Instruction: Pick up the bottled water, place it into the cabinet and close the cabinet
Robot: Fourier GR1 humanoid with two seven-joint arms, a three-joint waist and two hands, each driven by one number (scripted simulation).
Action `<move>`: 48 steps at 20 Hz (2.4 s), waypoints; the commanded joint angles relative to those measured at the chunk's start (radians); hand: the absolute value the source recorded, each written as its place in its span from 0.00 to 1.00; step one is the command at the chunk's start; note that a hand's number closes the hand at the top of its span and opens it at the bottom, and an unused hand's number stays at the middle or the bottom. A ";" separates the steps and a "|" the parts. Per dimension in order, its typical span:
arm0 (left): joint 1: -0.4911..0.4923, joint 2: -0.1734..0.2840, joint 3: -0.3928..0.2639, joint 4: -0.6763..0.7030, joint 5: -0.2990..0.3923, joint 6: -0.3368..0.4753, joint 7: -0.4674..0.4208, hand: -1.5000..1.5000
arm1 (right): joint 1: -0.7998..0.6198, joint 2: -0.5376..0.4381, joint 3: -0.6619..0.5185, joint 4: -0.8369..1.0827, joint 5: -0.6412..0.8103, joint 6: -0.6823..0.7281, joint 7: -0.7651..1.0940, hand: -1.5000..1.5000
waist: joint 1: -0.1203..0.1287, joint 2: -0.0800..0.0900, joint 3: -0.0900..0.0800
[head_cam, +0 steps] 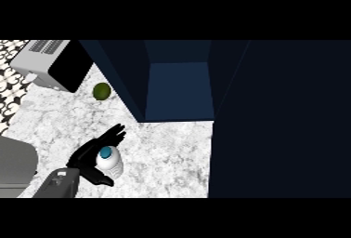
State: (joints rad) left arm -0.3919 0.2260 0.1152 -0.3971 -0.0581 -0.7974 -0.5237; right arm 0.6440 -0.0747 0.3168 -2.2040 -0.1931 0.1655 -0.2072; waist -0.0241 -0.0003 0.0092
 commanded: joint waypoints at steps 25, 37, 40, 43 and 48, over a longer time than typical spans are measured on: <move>0.098 -0.070 0.083 -0.102 0.221 0.082 -0.108 1.00 | 0.002 0.004 -0.005 0.044 0.015 -0.020 -0.038 0.00 | 0.028 0.002 -0.011; 0.121 -0.081 0.224 -0.200 0.437 0.174 -0.018 1.00 | 0.011 -0.022 0.008 0.007 0.000 -0.033 0.010 0.00 | 0.021 -0.003 -0.009; 0.139 -0.126 0.205 -0.284 0.459 0.221 0.014 1.00 | -0.048 0.012 0.026 0.068 0.010 -0.049 -0.010 0.00 | 0.025 -0.002 -0.009; 0.179 -0.110 0.190 -0.381 0.502 0.224 0.118 1.00 | -0.001 -0.011 0.043 0.075 0.033 -0.036 -0.064 0.00 | 0.022 -0.002 -0.009; 0.243 -0.192 0.103 -0.604 0.485 0.333 0.217 1.00 | -0.073 -0.025 -0.013 0.044 -0.035 -0.047 0.016 0.00 | 0.026 -0.002 -0.008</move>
State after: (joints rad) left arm -0.1752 0.0653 0.2609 -0.8752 0.4227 -0.5140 -0.3712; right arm 0.6176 -0.0882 0.3449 -2.1678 -0.1865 0.1184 -0.2188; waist 0.0008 -0.0029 0.0006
